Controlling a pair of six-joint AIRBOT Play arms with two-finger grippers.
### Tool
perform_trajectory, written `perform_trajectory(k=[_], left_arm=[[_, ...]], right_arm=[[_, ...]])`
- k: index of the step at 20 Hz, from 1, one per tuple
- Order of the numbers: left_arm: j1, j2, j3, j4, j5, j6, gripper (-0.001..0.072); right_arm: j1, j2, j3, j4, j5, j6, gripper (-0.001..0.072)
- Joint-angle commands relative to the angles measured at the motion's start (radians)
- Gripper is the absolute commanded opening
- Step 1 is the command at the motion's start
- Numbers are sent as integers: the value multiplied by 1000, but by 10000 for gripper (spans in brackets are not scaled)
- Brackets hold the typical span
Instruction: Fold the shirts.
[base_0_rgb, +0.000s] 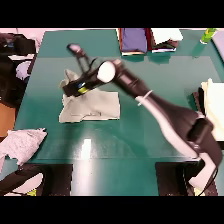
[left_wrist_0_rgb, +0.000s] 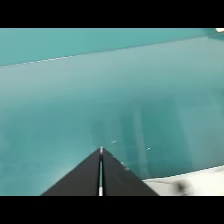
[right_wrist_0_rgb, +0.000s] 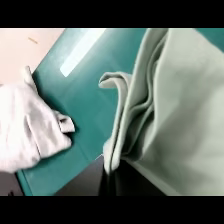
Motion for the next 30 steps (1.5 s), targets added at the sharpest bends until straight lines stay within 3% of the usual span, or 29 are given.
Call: perform_trajectory(k=[1, 2, 5, 7, 10, 12, 13, 14, 15, 19, 24, 26, 28, 29, 30], left_arm=[[20, 25, 1, 21, -50, 0, 26], [20, 25, 1, 21, -56, 0, 27], [20, 25, 1, 21, -73, 0, 27], [20, 25, 1, 20, -95, 0, 27], [20, 25, 1, 14, -114, 0, 26], [20, 25, 1, 5, -114, 0, 26], [20, 25, 1, -2, -114, 0, 27], [20, 25, 1, -13, -113, 0, 27], [20, 24, 1, -18, -112, 0, 26], [20, 23, 0, -21, -113, 0, 26], [20, 23, 0, -22, -128, 0, 26], [20, 23, 0, -22, -136, 0, 26], [20, 23, 0, -34, -136, 0, 26], [20, 23, 0, -47, -136, 0, 26], [20, 23, 0, -66, -135, 0, 27]], right_arm=[[85, -122, 26, 11, -230, 5, 321], [85, -125, 26, 14, -218, 5, 450], [33, -73, 25, -46, -54, 5, 453], [-30, -7, 2, -171, 82, 6, 453], [-150, 134, -148, -352, 283, 36, 451], [-227, 213, -280, -396, 376, 64, 455], [-265, 246, -349, -380, 392, 72, 554], [-295, 268, -412, -349, 388, 95, 675], [-322, 280, -467, -305, 372, 113, 700], [-352, 235, -593, -89, 229, 133, 699], [-294, 134, -595, 15, 68, 143, 695], [-276, 122, -595, 56, -8, 142, 648], [-262, 122, -594, 52, -45, 140, 531], [-262, 122, -595, 51, -45, 136, 408], [-262, 122, -595, 50, -45, 98, 178]])
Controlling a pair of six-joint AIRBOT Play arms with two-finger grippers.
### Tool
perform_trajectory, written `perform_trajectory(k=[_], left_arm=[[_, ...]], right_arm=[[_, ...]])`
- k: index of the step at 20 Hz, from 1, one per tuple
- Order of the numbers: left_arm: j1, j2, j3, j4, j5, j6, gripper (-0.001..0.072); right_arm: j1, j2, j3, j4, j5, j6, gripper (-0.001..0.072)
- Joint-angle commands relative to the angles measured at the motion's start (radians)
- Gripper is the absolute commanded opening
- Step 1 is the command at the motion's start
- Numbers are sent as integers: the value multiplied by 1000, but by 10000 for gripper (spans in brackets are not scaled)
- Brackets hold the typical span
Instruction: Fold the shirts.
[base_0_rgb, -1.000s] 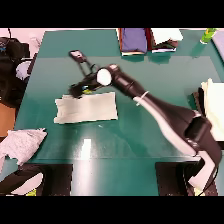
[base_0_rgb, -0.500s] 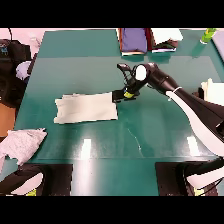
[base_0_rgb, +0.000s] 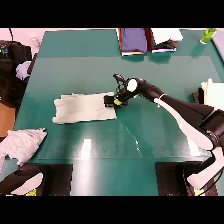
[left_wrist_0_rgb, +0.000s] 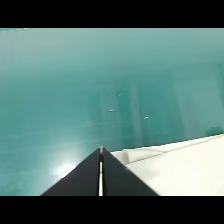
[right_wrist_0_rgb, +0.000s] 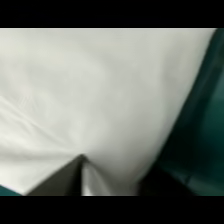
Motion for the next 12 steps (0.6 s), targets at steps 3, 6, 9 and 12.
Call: perform_trajectory(k=[3, 6, 9, 12], left_arm=[[-33, -1, 0, -41, -4, 1, 26], [-95, -1, 0, -41, -4, 1, 26], [-155, -1, 0, -41, -4, 1, 26], [-202, -1, 0, -42, -3, 0, 26]], right_arm=[[-14, 25, -2, 18, -44, -83, 16], [-101, 120, -1, -60, -24, -82, 16], [-261, 248, -2, -209, 81, -82, 16], [-477, 367, -2, -329, 161, -92, 16]])
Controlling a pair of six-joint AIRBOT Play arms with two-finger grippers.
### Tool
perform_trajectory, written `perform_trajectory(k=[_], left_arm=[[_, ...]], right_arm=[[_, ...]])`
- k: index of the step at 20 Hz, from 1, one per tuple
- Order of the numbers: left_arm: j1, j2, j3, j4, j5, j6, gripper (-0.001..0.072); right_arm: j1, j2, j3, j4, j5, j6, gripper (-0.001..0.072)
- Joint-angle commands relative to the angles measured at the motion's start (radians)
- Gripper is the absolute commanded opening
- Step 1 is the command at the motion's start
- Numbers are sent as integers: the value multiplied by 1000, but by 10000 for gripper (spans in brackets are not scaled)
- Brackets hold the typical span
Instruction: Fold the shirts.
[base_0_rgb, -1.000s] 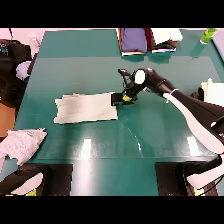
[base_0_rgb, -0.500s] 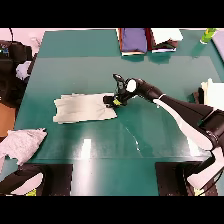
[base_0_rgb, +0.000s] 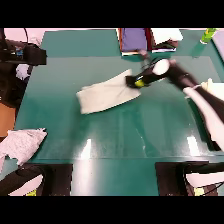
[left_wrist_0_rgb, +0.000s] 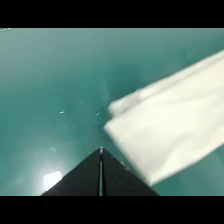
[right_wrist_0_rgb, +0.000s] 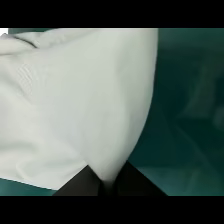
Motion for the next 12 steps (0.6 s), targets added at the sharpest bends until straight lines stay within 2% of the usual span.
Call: perform_trajectory(k=[1, 6, 8, 10, 12], left_arm=[[-58, 0, 0, -2, 1, 0, 26], [-89, 0, 0, -41, 2, -13, 26], [-89, 0, 0, -61, 1, -35, 26], [-89, 0, 0, -80, 1, -35, 26], [-89, 0, 0, -91, 0, -35, 26]], right_arm=[[-253, 136, 0, -153, 94, -30, 16], [-676, 205, 0, -135, 98, -87, 16], [-814, 191, 0, -64, 98, -130, 16], [-912, 169, 0, 29, 94, -163, 15], [-961, 153, 0, 52, 84, -180, 16]])
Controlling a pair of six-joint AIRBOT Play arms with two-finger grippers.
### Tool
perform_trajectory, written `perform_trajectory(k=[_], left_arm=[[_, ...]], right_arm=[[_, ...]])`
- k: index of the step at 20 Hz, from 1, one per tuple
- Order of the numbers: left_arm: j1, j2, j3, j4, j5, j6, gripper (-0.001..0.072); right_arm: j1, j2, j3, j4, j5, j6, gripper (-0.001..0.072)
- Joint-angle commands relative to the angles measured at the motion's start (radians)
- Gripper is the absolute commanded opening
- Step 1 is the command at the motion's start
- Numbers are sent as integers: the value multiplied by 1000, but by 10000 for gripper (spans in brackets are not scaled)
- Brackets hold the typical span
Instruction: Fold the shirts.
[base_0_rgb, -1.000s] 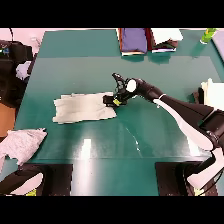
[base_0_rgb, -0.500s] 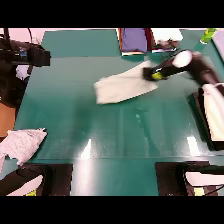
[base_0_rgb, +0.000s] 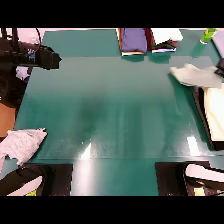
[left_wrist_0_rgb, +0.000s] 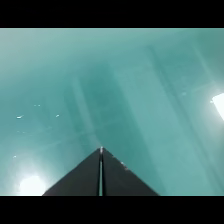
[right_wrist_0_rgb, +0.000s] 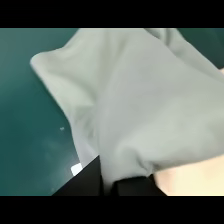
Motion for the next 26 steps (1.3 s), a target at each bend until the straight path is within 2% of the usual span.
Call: perform_trajectory(k=[1, 3, 8, 12, 16, 18, 21, 26], left_arm=[[-3, 0, 0, -35, -1, -8, 26], [-3, 0, 0, -50, -1, -8, 26], [-3, 0, 0, -64, -4, -8, 26], [-3, 0, 0, -64, -23, -8, 26], [-3, 0, 0, -64, -57, -7, 27], [-3, 0, 0, -64, -66, -7, 26], [-3, 0, 0, -64, -70, -2, 26], [-3, 0, 0, -63, -71, 2, 26]], right_arm=[[-132, -14, 0, 73, -24, -50, 16], [-143, -9, 21, 88, -63, -58, 15], [-143, -14, 248, 86, -38, -77, 15], [-154, -14, 438, 80, 35, -77, 15], [-202, -11, 499, 79, 146, -79, 15], [-238, 0, 469, 78, 195, -96, 15], [-281, 67, 303, 28, 205, -132, 15], [-371, 247, -62, 24, 196, -293, 15]])
